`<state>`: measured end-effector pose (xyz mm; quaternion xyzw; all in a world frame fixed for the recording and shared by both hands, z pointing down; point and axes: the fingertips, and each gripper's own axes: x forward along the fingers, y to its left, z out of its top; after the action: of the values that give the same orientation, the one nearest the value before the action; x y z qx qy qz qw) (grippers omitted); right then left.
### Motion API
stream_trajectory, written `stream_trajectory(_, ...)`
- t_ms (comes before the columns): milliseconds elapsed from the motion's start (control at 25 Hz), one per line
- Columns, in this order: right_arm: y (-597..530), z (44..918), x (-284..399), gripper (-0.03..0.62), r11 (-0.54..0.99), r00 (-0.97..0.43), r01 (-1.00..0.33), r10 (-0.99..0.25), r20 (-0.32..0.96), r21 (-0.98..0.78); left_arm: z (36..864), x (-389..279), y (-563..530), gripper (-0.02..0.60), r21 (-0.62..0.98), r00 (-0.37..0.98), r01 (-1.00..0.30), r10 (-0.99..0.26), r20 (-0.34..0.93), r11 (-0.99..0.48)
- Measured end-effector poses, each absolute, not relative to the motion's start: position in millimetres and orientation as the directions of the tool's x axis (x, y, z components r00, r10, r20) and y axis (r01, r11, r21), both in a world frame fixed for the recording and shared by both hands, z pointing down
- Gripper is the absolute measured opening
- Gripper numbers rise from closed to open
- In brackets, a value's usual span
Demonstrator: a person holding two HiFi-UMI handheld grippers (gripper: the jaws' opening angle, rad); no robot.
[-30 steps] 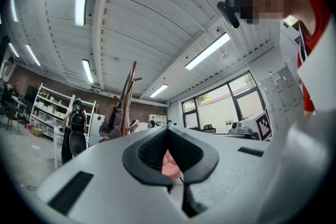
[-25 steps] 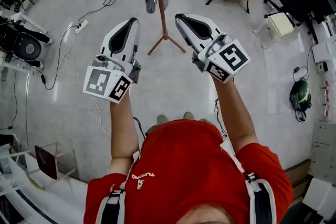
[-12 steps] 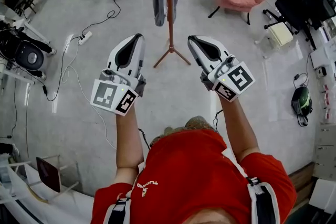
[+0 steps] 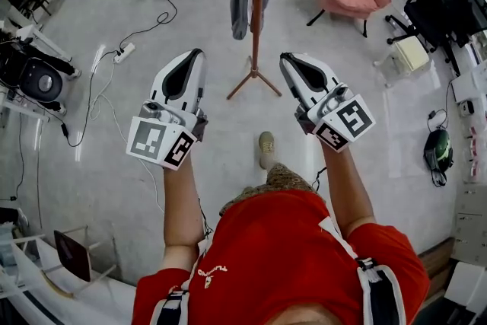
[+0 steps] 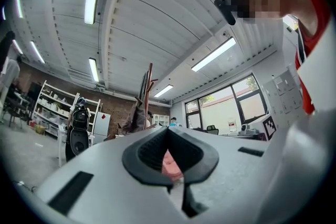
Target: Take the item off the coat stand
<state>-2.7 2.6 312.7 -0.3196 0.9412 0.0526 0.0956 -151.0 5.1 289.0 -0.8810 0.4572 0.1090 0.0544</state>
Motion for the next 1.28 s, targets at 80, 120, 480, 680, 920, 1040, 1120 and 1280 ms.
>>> stream_trajectory(80,-13.4,313.2,-0.9,0.020,0.789,-0.775,-0.613,-0.590,-0.226,0.042,289.1,-149.5,-11.1,0.009,-0.005,0.560,-0.818,-0.794,-0.236,-0.575)
stream_trajectory(120,-22.3,312.4,0.6,0.020,0.788,-0.773,-0.614,-0.589,-0.236,0.043,288.0,-147.8,-19.8,0.009,-0.013,0.561,-0.818,-0.794,-0.233,-0.575)
stream_trajectory(480,-124.4,283.4,17.7,0.020,0.785,-0.761,-0.615,-0.564,-0.319,0.079,257.5,-133.5,-127.0,0.009,-0.062,0.563,-0.822,-0.792,-0.235,-0.566)
stream_trajectory(680,-184.6,270.7,31.8,0.020,0.791,-0.768,-0.605,-0.551,-0.328,0.089,239.3,-126.2,-196.9,0.011,-0.073,0.529,-0.845,-0.811,-0.250,-0.529)
stream_trajectory(920,-235.0,273.2,42.7,0.020,0.810,-0.788,-0.578,-0.525,-0.321,0.093,225.2,-126.4,-262.1,0.014,-0.073,0.472,-0.879,-0.838,-0.275,-0.471)
stream_trajectory(1040,-253.2,277.5,42.7,0.020,0.817,-0.795,-0.570,-0.521,-0.312,0.086,216.8,-128.9,-288.2,0.041,-0.080,0.459,-0.887,-0.844,-0.277,-0.455)
stream_trajectory(1120,-262.0,279.6,41.2,0.020,0.819,-0.796,-0.567,-0.520,-0.309,0.083,211.6,-131.4,-304.9,0.082,-0.087,0.460,-0.887,-0.845,-0.272,-0.454)
stream_trajectory(1280,-270.4,276.6,38.1,0.020,0.809,-0.789,-0.581,-0.532,-0.307,0.092,197.4,-135.2,-334.4,0.143,-0.099,0.488,-0.872,-0.832,-0.263,-0.480)
